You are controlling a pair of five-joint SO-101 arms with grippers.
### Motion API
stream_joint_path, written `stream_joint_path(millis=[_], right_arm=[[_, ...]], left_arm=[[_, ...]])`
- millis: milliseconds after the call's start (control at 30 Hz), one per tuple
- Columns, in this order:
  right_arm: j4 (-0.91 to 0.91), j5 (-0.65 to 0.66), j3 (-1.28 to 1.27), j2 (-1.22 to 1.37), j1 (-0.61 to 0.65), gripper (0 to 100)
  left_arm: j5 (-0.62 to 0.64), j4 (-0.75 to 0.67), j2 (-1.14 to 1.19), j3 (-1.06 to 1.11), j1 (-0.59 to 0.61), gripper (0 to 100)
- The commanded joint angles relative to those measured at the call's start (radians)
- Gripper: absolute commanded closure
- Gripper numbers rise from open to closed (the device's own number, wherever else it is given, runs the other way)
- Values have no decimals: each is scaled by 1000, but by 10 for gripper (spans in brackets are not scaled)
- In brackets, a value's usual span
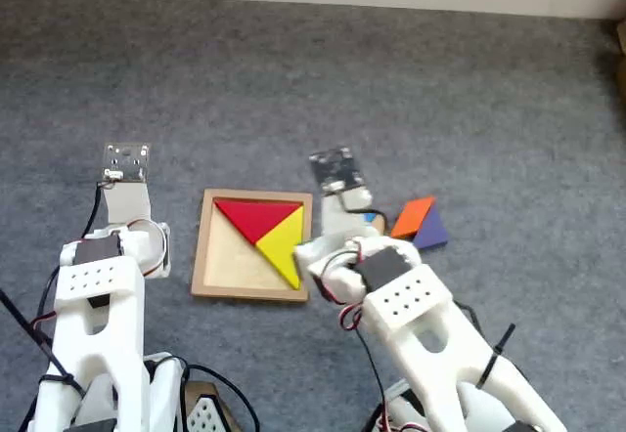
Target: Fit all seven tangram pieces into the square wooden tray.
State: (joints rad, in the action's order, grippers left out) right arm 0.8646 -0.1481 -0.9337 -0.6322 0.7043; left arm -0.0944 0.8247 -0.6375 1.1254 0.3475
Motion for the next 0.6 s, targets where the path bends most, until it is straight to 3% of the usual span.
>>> stream_joint_path(millis=[0, 267, 567], right_arm=[[107, 20, 203, 68, 74, 991], [147, 132, 479, 383, 219, 989], [151, 206, 684, 696, 248, 989]], left_arm=[[6, -12, -28, -4, 15, 860], [11, -12, -30, -13, 134, 860], [97, -12, -30, -30, 208, 860]])
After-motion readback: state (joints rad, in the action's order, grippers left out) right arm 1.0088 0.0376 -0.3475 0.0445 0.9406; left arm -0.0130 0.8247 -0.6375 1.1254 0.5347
